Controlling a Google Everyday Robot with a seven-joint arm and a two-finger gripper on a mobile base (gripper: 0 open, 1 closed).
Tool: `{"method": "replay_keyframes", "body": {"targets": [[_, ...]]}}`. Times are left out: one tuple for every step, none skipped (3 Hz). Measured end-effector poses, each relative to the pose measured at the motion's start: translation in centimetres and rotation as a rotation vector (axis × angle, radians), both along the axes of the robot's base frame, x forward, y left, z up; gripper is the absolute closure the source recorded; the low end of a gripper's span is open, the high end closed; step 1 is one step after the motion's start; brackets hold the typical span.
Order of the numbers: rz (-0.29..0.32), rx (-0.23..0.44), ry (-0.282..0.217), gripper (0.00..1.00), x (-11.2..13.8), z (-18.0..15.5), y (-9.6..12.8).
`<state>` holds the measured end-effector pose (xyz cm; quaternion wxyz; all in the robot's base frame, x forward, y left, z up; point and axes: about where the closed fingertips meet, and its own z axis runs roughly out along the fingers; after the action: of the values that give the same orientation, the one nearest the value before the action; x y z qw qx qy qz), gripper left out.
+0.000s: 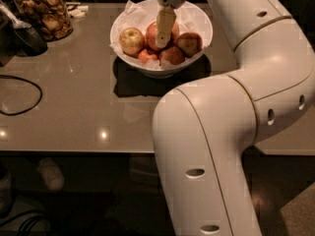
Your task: Pick apple from white bowl
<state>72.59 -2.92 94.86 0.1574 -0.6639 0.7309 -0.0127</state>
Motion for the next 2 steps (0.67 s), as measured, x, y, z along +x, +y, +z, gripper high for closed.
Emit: {"method": "replay_keyframes", "body": {"targets": [[0.004,-0.005,0.01,0.26,0.04,-0.37,0.26],[0.01,-0.012,0.019,0.27,0.18,-0.86,0.54]]}}
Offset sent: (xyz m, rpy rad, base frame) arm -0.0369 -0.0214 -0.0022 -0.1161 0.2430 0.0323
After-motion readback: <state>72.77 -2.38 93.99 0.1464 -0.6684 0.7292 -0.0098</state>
